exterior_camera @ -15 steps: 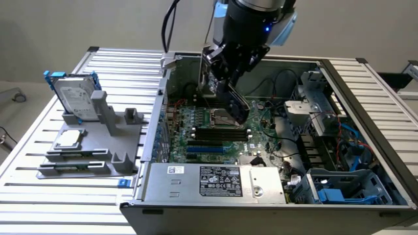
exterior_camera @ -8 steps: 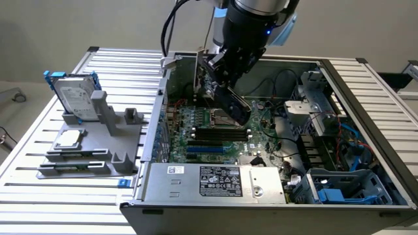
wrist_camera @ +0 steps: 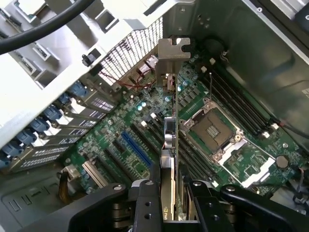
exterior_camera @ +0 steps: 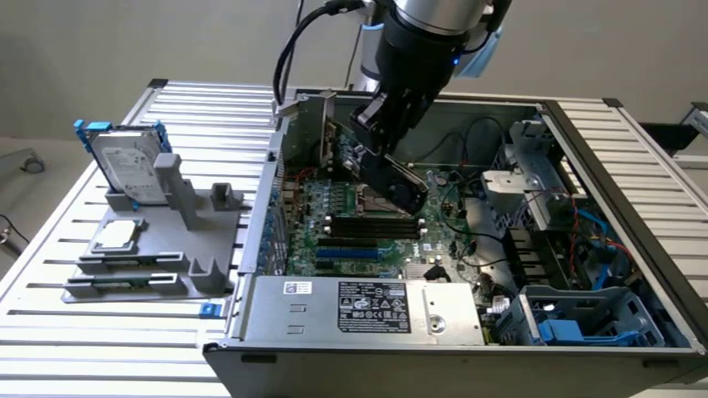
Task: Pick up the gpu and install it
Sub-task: 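Insert the gpu into the slot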
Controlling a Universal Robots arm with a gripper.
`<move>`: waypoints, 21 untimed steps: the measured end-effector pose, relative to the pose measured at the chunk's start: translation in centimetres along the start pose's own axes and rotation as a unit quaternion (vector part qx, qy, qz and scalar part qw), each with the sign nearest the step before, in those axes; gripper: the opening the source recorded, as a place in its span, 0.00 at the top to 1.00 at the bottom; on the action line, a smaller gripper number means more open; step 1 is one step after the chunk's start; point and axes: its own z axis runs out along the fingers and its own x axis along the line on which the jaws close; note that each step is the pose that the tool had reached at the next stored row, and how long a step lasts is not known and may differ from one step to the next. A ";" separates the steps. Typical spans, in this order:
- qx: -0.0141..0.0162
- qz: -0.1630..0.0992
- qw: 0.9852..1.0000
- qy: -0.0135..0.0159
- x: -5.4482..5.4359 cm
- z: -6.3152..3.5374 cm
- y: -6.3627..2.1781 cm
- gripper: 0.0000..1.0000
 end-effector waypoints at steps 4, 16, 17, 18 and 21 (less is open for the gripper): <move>0.001 -0.036 0.999 0.006 0.0 0.37 -0.07 0.74; 0.006 -0.143 0.989 0.024 0.0 1.03 -0.19 0.74; 0.007 -0.152 0.988 0.025 0.0 1.06 -0.19 0.74; 0.007 -0.161 0.987 0.026 0.0 1.07 -0.19 0.74; 0.006 -0.184 0.983 0.026 0.0 1.08 -0.19 0.74</move>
